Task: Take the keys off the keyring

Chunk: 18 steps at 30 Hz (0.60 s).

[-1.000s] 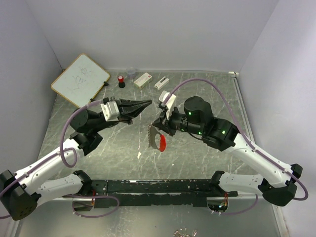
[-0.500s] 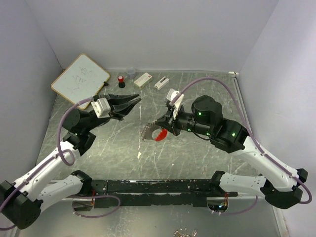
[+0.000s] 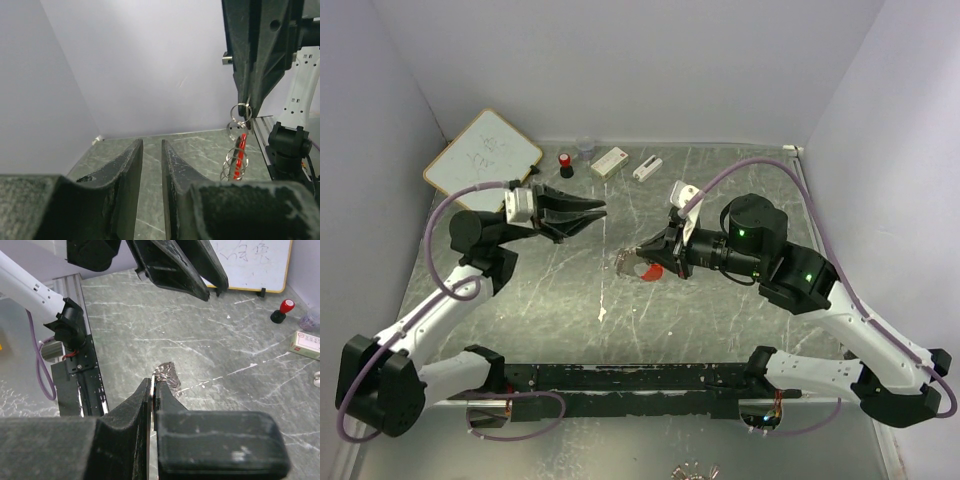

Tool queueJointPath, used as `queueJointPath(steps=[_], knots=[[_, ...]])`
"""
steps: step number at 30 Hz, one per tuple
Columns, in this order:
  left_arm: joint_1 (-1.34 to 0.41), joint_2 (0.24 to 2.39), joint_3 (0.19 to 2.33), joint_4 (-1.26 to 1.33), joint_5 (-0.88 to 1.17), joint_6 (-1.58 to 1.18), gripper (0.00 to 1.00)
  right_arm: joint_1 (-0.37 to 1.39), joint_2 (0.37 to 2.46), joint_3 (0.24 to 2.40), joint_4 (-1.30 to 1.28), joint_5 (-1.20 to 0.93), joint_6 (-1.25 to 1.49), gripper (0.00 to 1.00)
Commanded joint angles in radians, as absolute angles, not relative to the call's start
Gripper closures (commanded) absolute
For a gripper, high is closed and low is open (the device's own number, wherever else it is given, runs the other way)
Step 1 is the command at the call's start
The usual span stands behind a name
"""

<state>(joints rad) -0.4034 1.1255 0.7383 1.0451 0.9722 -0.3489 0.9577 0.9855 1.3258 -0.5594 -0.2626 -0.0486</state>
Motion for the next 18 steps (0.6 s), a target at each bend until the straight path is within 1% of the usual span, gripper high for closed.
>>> queueJointPath(steps=[1,13,18], knots=[[-0.4,1.045,0.785,0.922,0.986,-0.241,0.67,0.962,0.975,1.358,-0.544,-0.282,-0.044,1.0],[-0.429,1.053,0.802,0.894,0.987,-0.228,0.66,0.962,0.941,1.338,-0.533,-0.291,-0.021,1.0],[-0.449,1.059,0.822,0.849,1.038,-0.187,0.65,0.962,0.947,1.345,-0.54,-0.303,-0.027,1.0]])
